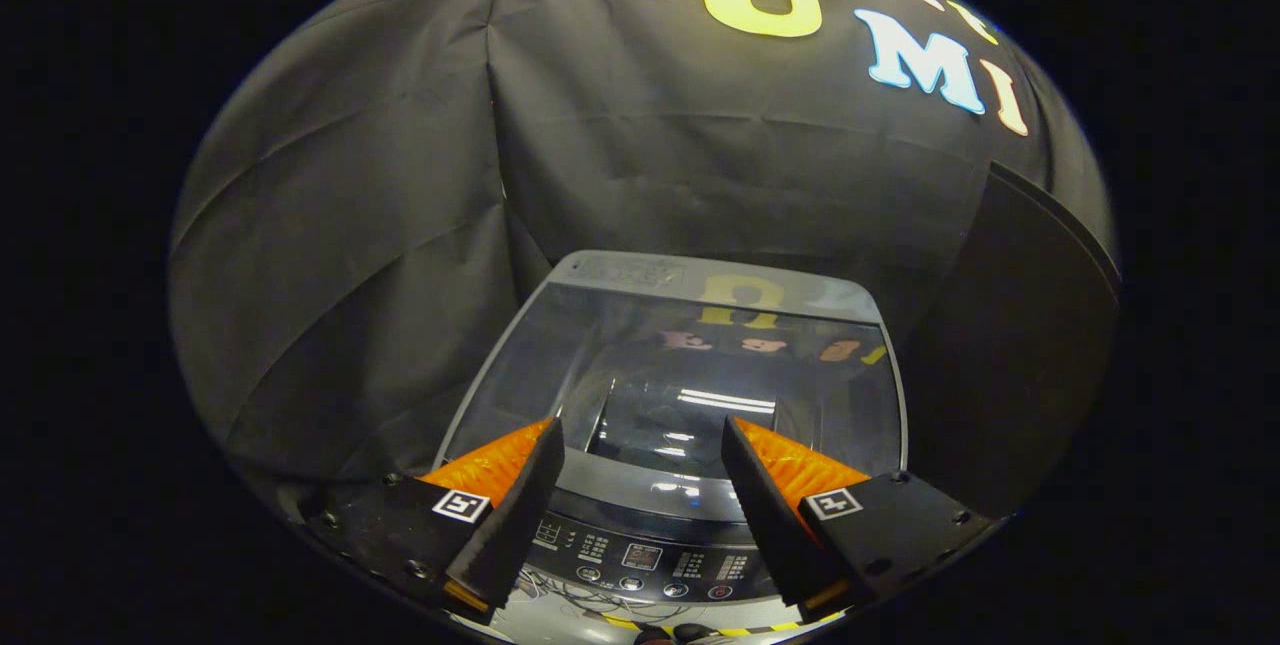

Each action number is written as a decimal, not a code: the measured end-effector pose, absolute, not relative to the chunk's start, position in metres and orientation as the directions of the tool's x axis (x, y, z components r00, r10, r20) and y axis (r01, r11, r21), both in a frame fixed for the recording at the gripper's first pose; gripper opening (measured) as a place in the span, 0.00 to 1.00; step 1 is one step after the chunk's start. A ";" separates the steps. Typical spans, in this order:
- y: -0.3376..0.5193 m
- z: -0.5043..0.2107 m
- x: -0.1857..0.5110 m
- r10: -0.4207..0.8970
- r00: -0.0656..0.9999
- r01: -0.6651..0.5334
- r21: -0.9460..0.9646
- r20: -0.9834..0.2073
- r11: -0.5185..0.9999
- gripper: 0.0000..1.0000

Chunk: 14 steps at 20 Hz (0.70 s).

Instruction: Put the clothes into the washing machine and then close the washing machine lid.

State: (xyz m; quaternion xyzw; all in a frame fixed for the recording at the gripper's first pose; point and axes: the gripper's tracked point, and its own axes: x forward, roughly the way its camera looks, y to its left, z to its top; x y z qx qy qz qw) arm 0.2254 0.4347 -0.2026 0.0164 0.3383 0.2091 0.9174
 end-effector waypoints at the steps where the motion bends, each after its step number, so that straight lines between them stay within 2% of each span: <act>1: 0.433 -0.197 0.222 0.400 0.695 -0.376 0.171 -0.598 0.910 0.99; 7: 0.389 -0.132 0.209 0.409 0.810 -0.382 0.150 -0.420 0.912 0.99; 14: 0.287 -0.048 0.161 0.358 0.920 -0.344 0.108 -0.160 0.933 0.98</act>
